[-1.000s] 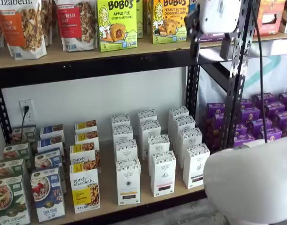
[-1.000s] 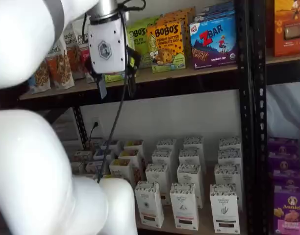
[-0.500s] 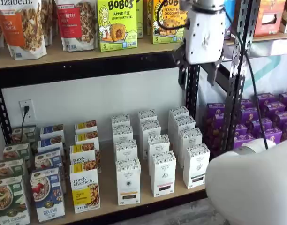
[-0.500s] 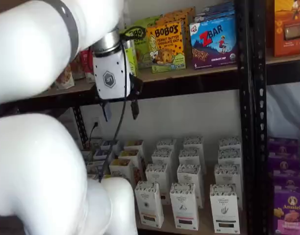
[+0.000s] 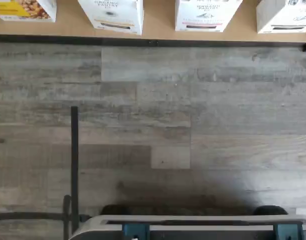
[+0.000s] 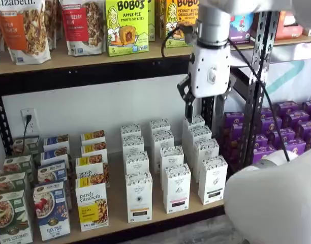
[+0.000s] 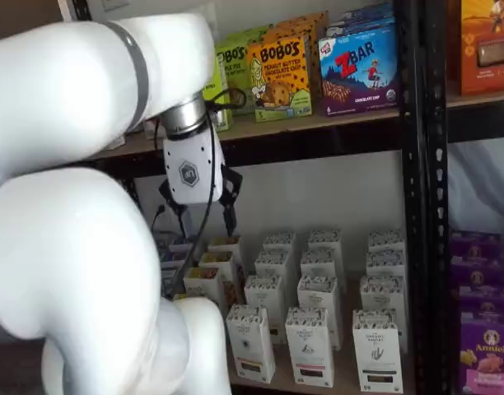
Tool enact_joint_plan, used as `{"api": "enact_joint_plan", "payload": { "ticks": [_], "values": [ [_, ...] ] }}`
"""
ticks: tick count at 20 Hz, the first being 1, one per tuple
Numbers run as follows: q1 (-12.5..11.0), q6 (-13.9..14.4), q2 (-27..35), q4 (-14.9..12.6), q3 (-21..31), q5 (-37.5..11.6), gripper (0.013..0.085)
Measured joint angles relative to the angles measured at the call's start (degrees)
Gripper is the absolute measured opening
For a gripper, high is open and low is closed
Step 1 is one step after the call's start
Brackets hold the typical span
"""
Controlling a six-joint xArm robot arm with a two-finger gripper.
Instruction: Pick up the white box with a yellow strip in the middle, on the bottom shelf, the fourth box from the left
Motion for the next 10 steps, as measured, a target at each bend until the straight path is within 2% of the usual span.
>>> {"api": "enact_joint_plan", "payload": {
  "ticks": [7,10],
  "values": [
    [1.9,2.1,3.5,-0.6,4.4,-9.6,0.0850],
    [2.4,2.2,6.3,0.5,5.4,-14.3,0.0850]
  ]
}}
